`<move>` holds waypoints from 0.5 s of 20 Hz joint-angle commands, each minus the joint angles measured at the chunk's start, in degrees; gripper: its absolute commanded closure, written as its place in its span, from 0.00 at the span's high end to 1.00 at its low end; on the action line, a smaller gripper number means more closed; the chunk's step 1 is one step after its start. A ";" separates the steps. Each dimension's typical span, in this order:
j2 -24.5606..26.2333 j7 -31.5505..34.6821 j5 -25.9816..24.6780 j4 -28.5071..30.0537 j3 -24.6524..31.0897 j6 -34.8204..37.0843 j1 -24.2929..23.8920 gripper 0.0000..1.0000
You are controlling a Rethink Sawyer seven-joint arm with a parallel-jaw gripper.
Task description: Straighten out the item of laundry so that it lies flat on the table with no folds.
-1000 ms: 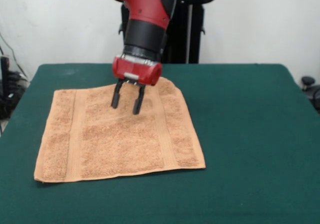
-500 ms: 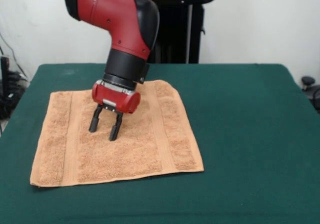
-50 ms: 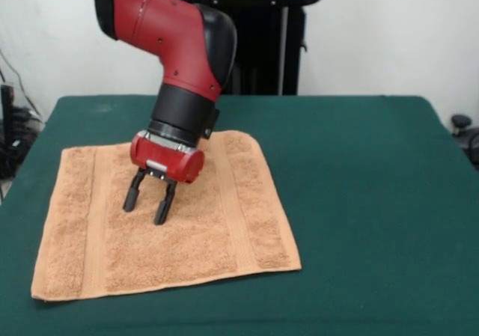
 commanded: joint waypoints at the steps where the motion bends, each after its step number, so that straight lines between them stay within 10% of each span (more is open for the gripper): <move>1: 13.56 3.58 7.25 -14.43 9.05 -0.09 -0.77 1.00; 7: 11.10 3.86 2.66 -13.66 11.66 8.42 -2.56 1.00; 10: 1.53 -1.32 -4.40 -6.98 22.32 34.70 -10.25 1.00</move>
